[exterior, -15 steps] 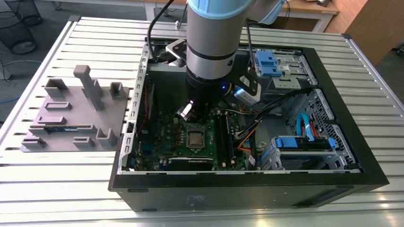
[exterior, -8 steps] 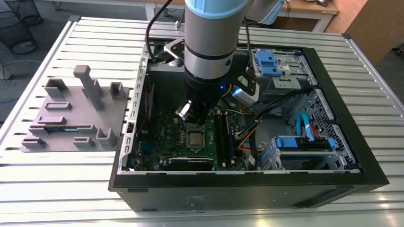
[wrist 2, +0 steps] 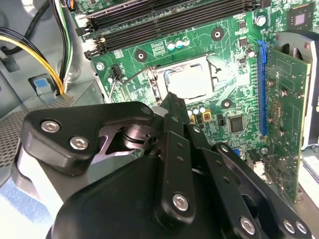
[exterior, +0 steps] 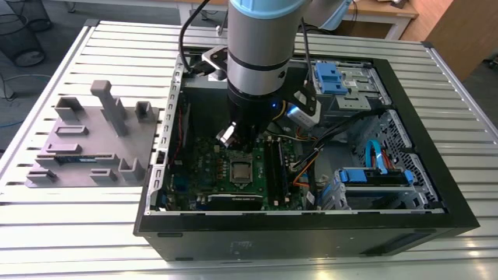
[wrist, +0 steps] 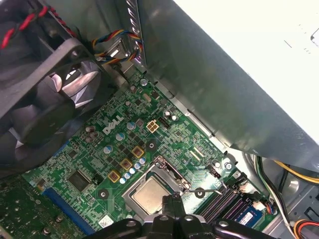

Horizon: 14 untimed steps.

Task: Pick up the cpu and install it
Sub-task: 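Install the first cpu locking lever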

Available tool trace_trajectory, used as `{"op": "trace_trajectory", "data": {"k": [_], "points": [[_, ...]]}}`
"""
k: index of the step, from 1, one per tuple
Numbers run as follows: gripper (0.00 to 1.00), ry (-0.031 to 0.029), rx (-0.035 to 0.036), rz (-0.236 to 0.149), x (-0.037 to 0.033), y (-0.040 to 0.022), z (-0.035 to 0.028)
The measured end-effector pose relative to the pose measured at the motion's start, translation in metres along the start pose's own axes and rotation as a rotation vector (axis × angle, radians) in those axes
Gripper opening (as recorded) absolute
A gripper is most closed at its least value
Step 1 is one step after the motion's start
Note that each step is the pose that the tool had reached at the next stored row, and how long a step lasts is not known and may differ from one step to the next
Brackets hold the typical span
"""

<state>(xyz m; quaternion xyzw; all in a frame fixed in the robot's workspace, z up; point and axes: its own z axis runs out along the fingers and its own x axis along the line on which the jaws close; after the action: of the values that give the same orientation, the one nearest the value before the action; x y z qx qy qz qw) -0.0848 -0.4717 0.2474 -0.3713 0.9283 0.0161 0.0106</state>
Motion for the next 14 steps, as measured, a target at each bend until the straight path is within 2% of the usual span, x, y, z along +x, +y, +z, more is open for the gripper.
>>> {"op": "trace_trajectory", "data": {"k": [9, 14], "points": [[0.11, -0.0001, -0.0001, 0.0, -0.0004, 0.0003, -0.0114], [0.11, -0.0001, 0.0, 0.0, -0.0004, 0.0003, -0.0128]]}}
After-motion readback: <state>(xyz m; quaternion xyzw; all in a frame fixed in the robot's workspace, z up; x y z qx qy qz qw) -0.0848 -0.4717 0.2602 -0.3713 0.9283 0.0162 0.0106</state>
